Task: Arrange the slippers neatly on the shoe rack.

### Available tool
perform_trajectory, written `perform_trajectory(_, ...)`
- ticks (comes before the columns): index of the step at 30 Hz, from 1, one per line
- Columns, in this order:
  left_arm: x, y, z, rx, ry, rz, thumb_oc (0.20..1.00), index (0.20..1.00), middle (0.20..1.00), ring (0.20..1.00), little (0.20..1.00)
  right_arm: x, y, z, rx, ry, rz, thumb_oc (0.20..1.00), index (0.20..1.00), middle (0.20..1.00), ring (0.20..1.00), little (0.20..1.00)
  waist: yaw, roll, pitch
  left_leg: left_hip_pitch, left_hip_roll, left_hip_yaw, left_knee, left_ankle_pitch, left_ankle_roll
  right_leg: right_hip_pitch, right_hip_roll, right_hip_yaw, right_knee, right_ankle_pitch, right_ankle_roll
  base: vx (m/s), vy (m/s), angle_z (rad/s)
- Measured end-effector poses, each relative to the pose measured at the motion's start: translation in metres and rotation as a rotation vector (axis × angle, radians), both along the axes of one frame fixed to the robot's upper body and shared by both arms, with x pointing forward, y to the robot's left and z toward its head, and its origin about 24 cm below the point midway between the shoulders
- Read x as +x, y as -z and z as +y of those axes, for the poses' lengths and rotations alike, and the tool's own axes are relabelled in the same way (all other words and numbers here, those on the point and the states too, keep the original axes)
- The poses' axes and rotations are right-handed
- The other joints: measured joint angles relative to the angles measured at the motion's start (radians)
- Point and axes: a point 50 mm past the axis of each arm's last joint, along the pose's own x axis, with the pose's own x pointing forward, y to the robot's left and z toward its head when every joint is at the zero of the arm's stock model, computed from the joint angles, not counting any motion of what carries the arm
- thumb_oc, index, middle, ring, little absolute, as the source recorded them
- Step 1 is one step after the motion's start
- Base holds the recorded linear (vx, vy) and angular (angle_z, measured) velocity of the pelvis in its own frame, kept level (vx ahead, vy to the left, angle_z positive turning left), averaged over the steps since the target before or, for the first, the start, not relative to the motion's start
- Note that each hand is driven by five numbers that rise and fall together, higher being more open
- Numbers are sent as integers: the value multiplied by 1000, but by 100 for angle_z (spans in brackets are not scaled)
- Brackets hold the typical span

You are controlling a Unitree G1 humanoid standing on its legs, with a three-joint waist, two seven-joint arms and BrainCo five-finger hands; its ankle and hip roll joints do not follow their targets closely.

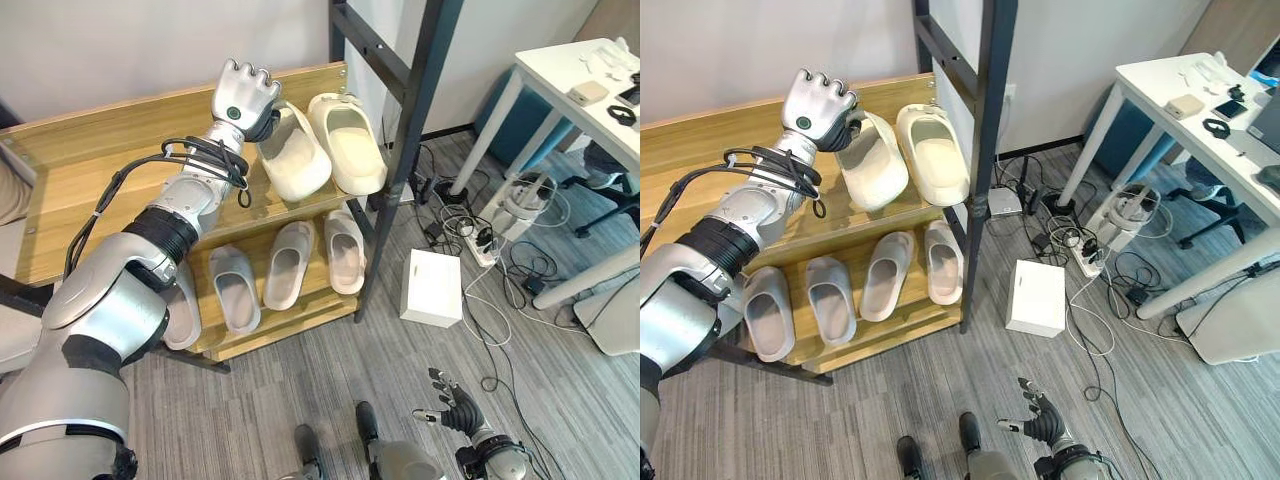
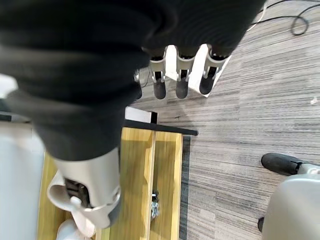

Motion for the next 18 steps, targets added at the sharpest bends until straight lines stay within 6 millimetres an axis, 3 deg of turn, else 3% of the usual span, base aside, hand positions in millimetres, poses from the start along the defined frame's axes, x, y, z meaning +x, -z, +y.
perform_trajectory(7,2,1,6,-3,-38,3,1000,1000,1000,1000,1000,2,1,-1,-6,1,3,1000,1000,1000,1000,1000,11,12,-8,20,3,6,0,0,0,20,3,10,-1,-10,10,-8,-25,-1)
perform_trajectory(12,3,4,-1,-7,-24,29,1000,1000,1000,1000,1000,0,6,2,-11,-18,28,1000,1000,1000,1000,1000,12,17,-11,22,3,-6,0,2,-1,26,3,-8,0,2,-5,-29,-29,6)
perform_trajectory(14,1,-1,-7,-14,12,25,1000,1000,1000,1000,1000,4,5,6,4,-23,22,1000,1000,1000,1000,1000,32,17,-12,33,4,-12,0,3,-2,39,4,-14,4,3,-7,-57,-59,14)
perform_trajectory(16,-21,-26,-33,-163,214,-68,1000,1000,1000,1000,1000,6,7,7,12,-10,30,1000,1000,1000,1000,1000,58,16,-13,38,3,-46,0,5,-3,58,3,-43,3,-2,-10,-50,-47,42)
perform_trajectory(18,-40,-26,-30,-316,319,-97,1000,1000,1000,1000,1000,11,6,11,29,0,13,1000,1000,1000,1000,1000,80,20,-24,40,2,-69,-7,5,-4,67,2,-67,0,-12,-12,-57,-27,31)
